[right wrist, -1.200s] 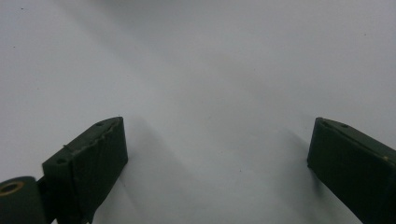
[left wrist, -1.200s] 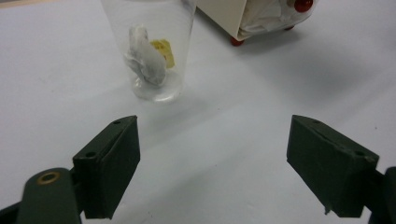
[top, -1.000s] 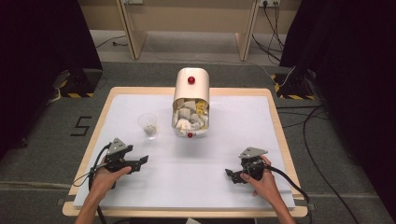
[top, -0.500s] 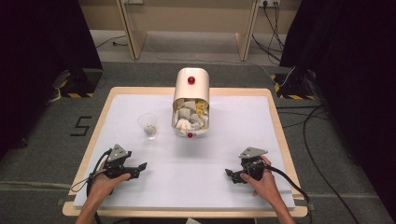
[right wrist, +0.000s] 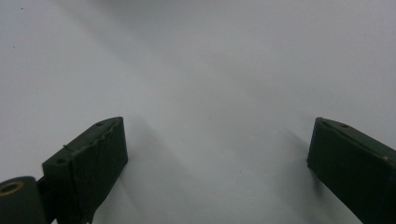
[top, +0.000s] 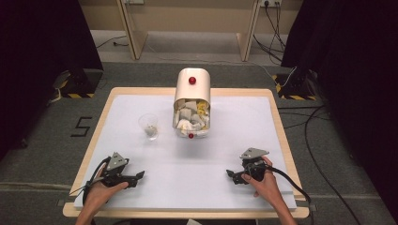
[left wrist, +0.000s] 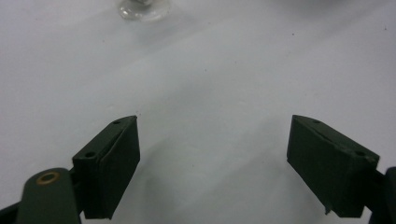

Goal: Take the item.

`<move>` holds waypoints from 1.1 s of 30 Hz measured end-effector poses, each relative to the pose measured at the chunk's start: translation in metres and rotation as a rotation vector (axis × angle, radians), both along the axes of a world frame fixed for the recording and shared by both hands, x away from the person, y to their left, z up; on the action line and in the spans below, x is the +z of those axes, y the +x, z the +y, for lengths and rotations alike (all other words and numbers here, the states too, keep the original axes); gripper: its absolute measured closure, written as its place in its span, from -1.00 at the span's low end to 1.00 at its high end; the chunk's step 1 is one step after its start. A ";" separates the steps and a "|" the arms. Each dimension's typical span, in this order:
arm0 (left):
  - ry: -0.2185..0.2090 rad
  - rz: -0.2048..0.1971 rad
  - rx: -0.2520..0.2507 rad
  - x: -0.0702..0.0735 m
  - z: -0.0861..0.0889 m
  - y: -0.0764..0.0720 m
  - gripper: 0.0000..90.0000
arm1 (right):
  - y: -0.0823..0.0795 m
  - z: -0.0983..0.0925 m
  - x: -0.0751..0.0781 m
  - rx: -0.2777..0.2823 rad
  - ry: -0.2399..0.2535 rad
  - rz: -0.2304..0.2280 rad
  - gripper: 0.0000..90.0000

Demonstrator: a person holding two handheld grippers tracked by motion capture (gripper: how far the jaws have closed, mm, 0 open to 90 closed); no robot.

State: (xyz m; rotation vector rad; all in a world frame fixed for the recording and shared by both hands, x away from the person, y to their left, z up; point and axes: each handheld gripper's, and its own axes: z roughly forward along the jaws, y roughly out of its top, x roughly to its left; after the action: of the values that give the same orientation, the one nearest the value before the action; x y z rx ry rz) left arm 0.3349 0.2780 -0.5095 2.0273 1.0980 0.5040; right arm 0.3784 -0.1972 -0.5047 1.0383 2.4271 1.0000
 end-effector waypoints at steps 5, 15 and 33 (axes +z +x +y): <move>0.001 0.005 -0.006 -0.001 0.000 -0.005 -0.63 | 0.000 0.000 0.000 0.000 -0.001 0.000 -0.88; 0.019 -0.004 -0.010 -0.002 -0.001 -0.012 -0.64 | 0.000 0.000 0.000 0.001 -0.001 0.000 -0.88; 0.018 -0.074 0.009 -0.003 -0.002 -0.031 -0.65 | 0.000 0.000 0.000 0.000 -0.001 0.000 -0.88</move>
State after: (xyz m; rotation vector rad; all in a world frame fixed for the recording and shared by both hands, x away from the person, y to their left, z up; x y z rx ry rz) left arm 0.3041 0.2760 -0.5127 2.0043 1.0615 0.5906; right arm 0.3784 -0.1972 -0.5047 1.0375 2.4270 0.9991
